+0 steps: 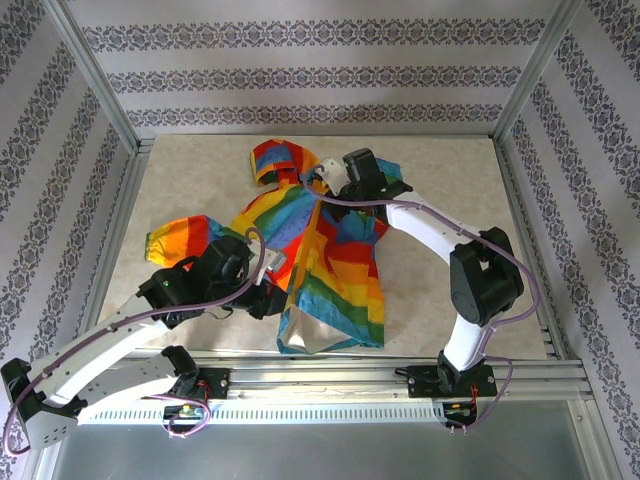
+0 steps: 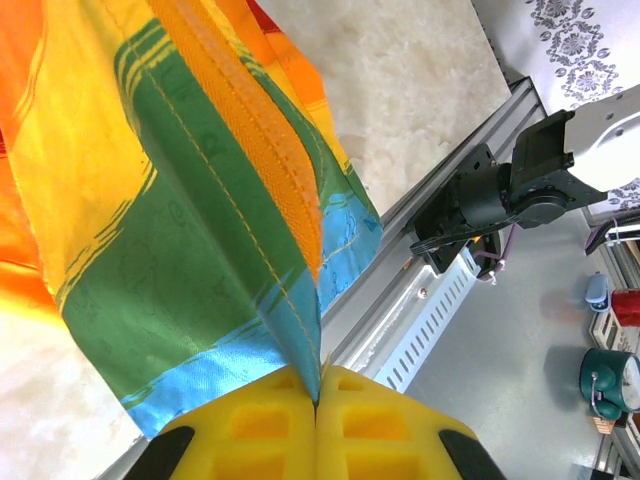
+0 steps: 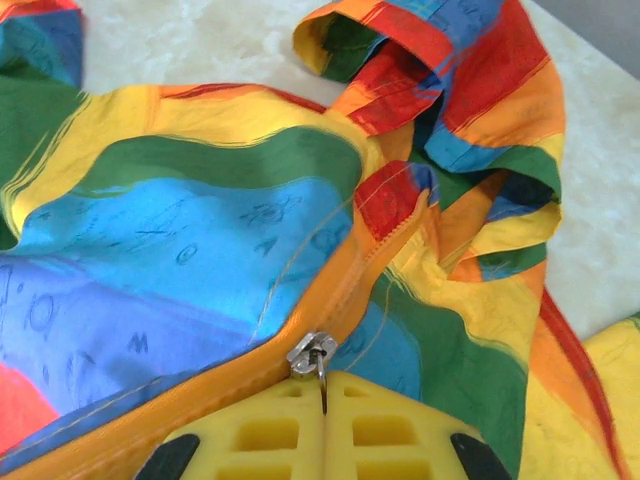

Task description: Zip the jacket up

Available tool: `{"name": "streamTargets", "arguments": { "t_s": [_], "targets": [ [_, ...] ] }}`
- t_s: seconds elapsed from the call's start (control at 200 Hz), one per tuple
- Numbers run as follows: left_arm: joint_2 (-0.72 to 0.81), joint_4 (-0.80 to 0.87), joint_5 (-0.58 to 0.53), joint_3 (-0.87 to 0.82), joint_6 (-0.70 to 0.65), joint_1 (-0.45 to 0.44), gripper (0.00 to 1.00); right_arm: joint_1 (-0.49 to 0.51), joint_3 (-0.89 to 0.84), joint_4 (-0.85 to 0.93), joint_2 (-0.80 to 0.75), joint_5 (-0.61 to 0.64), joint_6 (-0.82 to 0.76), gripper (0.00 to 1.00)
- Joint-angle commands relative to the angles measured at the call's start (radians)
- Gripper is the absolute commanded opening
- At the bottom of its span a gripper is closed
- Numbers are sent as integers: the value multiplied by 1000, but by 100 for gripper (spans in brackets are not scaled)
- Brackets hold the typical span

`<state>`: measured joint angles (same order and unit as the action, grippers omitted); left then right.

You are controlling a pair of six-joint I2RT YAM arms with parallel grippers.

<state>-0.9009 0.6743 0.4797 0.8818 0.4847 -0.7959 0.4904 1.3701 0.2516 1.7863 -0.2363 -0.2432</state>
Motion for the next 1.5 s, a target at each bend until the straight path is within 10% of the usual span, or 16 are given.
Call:
{"name": "streamTargets", "arguments": {
  "t_s": [0.0, 0.819, 1.499],
  "targets": [
    [-1, 81, 83, 41, -70, 3, 0, -46, 52, -34, 29, 40, -10, 0],
    [-46, 155, 71, 74, -141, 28, 0, -184, 314, 4, 214, 38, 1, 0],
    [-194, 152, 227, 18, -204, 281, 0, -290, 765, 133, 511, 31, 21, 0]
  ]
}}
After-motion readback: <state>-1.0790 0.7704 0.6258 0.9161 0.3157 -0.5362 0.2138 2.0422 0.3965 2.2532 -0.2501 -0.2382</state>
